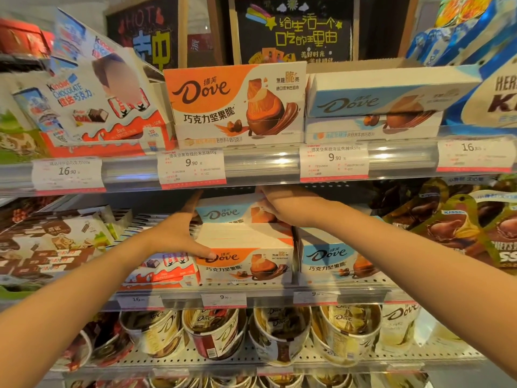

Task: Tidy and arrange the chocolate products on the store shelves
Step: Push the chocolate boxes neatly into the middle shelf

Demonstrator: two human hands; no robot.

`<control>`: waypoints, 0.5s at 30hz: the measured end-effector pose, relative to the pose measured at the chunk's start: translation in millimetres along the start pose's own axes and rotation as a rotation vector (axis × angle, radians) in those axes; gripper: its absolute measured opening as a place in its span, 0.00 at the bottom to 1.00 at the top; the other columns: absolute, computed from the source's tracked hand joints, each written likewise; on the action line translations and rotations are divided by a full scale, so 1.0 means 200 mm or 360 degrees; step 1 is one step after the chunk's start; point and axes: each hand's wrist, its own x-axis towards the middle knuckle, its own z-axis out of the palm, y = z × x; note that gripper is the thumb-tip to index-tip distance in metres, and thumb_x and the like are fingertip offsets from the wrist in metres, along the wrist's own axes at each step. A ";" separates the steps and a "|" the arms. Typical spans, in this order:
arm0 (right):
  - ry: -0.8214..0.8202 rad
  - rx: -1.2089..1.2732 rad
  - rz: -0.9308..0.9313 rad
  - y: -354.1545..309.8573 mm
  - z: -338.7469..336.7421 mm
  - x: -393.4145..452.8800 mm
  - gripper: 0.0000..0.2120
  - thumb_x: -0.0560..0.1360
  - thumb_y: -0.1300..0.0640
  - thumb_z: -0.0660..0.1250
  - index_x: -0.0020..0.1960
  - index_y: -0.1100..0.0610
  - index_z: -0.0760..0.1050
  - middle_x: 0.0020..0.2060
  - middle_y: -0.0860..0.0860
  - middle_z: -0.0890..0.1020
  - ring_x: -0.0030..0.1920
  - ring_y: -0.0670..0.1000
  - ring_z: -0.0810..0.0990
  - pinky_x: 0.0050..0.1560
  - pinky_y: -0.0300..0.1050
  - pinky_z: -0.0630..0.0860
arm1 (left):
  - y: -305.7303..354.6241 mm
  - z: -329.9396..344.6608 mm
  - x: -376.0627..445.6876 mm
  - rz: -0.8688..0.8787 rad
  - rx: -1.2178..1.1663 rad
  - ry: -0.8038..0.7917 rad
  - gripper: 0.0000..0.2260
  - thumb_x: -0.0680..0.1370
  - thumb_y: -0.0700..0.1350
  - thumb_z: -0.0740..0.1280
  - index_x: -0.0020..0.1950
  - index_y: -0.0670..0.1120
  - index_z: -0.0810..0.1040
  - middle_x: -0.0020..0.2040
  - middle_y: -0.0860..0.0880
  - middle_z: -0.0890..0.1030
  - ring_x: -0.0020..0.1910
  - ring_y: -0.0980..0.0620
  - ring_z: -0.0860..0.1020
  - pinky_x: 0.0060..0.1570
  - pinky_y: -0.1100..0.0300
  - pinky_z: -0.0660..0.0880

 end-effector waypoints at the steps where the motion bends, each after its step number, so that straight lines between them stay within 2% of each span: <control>1: 0.0015 -0.0058 0.0008 0.00 -0.01 -0.02 0.09 0.80 0.55 0.56 0.56 0.57 0.70 0.49 0.55 0.77 0.51 0.54 0.75 0.52 0.44 0.70 | 0.01 0.01 0.00 0.0004 -0.0015 0.0031 0.55 0.44 0.69 0.75 0.65 0.63 0.54 0.54 0.65 0.70 0.49 0.64 0.73 0.48 0.74 0.71; 2: -0.0002 -0.0092 0.0042 0.00 -0.02 -0.04 0.11 0.80 0.56 0.55 0.59 0.58 0.70 0.52 0.56 0.77 0.53 0.55 0.75 0.53 0.42 0.69 | 0.01 0.01 0.00 0.0016 -0.0029 0.0054 0.52 0.43 0.70 0.75 0.62 0.63 0.56 0.54 0.66 0.69 0.52 0.63 0.72 0.52 0.73 0.69; 4: -0.0101 -0.0093 0.0102 0.00 -0.05 -0.09 0.15 0.81 0.59 0.53 0.65 0.61 0.69 0.54 0.58 0.76 0.51 0.56 0.73 0.49 0.42 0.66 | 0.00 0.01 0.00 0.0033 -0.0002 0.0075 0.50 0.44 0.70 0.74 0.62 0.61 0.59 0.56 0.63 0.71 0.57 0.60 0.72 0.58 0.65 0.69; 5: -0.0093 -0.0095 0.0113 0.02 -0.07 -0.11 0.16 0.81 0.59 0.52 0.65 0.61 0.69 0.52 0.58 0.75 0.49 0.56 0.72 0.47 0.42 0.65 | 0.00 0.01 0.01 0.0022 0.0045 0.0057 0.48 0.45 0.71 0.73 0.62 0.60 0.61 0.57 0.63 0.71 0.57 0.60 0.72 0.58 0.65 0.70; 7: -0.0044 -0.0087 0.0148 0.05 -0.12 -0.17 0.16 0.81 0.59 0.52 0.66 0.62 0.68 0.50 0.58 0.74 0.47 0.54 0.70 0.46 0.42 0.63 | 0.03 0.00 0.01 0.0014 0.0145 -0.0017 0.44 0.47 0.76 0.68 0.59 0.64 0.64 0.55 0.65 0.72 0.54 0.63 0.73 0.54 0.70 0.70; 10: 0.0027 -0.0152 0.0119 0.11 -0.18 -0.28 0.17 0.81 0.59 0.54 0.68 0.61 0.66 0.59 0.58 0.76 0.55 0.56 0.74 0.49 0.42 0.64 | 0.10 0.01 0.01 0.0078 0.0375 -0.0062 0.44 0.50 0.80 0.60 0.62 0.62 0.67 0.55 0.64 0.72 0.54 0.62 0.74 0.51 0.73 0.68; 12: 0.0250 -0.0105 0.0065 0.18 -0.20 -0.34 0.17 0.81 0.55 0.53 0.69 0.58 0.65 0.62 0.52 0.73 0.57 0.49 0.71 0.51 0.38 0.64 | 0.16 0.05 0.03 0.0186 0.0615 -0.0024 0.45 0.55 0.79 0.60 0.66 0.56 0.69 0.57 0.61 0.73 0.55 0.59 0.74 0.49 0.72 0.68; 13: 0.0321 -0.0123 0.0082 0.21 -0.21 -0.37 0.18 0.81 0.53 0.52 0.69 0.57 0.65 0.61 0.50 0.73 0.56 0.49 0.72 0.51 0.39 0.65 | 0.19 0.09 0.05 0.0275 0.0728 0.0004 0.42 0.59 0.76 0.62 0.67 0.55 0.70 0.59 0.59 0.75 0.56 0.58 0.74 0.50 0.70 0.68; 15: 0.0359 -0.0253 0.0173 0.28 -0.21 -0.41 0.18 0.81 0.51 0.51 0.68 0.57 0.65 0.57 0.57 0.78 0.52 0.56 0.76 0.50 0.46 0.71 | 0.26 0.18 0.09 0.0416 0.0859 0.0019 0.37 0.64 0.71 0.63 0.67 0.53 0.69 0.64 0.55 0.74 0.61 0.55 0.72 0.57 0.64 0.68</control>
